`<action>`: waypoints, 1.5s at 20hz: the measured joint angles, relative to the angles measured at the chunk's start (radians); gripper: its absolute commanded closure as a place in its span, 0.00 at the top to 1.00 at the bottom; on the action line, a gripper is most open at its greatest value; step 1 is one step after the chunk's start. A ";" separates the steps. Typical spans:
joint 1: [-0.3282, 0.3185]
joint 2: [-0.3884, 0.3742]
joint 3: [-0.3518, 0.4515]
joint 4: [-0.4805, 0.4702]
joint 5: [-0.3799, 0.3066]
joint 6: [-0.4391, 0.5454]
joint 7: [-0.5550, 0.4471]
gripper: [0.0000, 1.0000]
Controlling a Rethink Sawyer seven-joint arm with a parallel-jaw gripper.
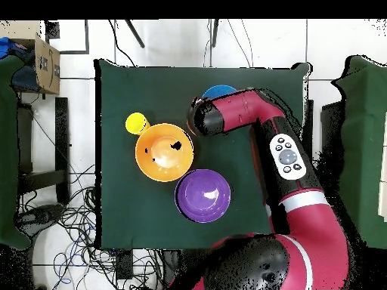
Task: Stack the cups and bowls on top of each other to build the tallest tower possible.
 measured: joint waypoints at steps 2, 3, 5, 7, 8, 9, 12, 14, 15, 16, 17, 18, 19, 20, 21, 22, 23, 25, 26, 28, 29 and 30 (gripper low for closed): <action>0.009 0.018 -0.014 0.000 0.000 -0.034 0.000 1.00; 0.010 0.022 -0.016 0.000 0.000 -0.042 0.000 1.00; 0.010 0.029 -0.018 0.000 0.000 -0.056 0.000 1.00; 0.010 0.031 -0.018 0.000 0.004 -0.062 0.000 1.00; 0.008 0.035 -0.018 0.000 0.011 -0.066 0.000 1.00; 0.006 0.035 -0.018 0.000 0.016 -0.066 0.000 1.00; -0.001 0.036 -0.018 0.000 0.033 -0.066 0.000 1.00; -0.005 0.037 -0.018 0.000 0.043 -0.066 0.000 1.00; -0.006 0.038 -0.018 0.000 0.045 -0.066 0.000 1.00; -0.007 0.038 -0.018 0.001 0.049 -0.066 0.000 1.00; -0.007 0.038 -0.018 0.001 0.050 -0.066 0.000 1.00; -0.007 0.038 -0.018 0.001 0.052 -0.066 0.000 1.00; -0.007 0.037 -0.018 0.003 0.056 -0.066 0.000 1.00; -0.007 0.036 -0.018 0.005 0.060 -0.066 0.000 1.00; -0.007 0.034 -0.018 0.008 0.062 -0.066 0.000 1.00; -0.008 0.033 -0.018 0.010 0.064 -0.066 0.000 1.00; -0.008 0.030 -0.018 0.013 0.067 -0.066 0.000 1.00; -0.010 0.023 -0.018 0.021 0.077 -0.066 0.000 1.00; -0.011 0.020 -0.018 0.024 0.084 -0.066 0.000 1.00; -0.011 0.014 -0.018 0.029 0.096 -0.066 0.000 1.00; -0.010 0.008 -0.018 0.031 0.102 -0.066 0.000 1.00; -0.011 0.003 -0.018 0.033 0.105 -0.066 0.000 1.00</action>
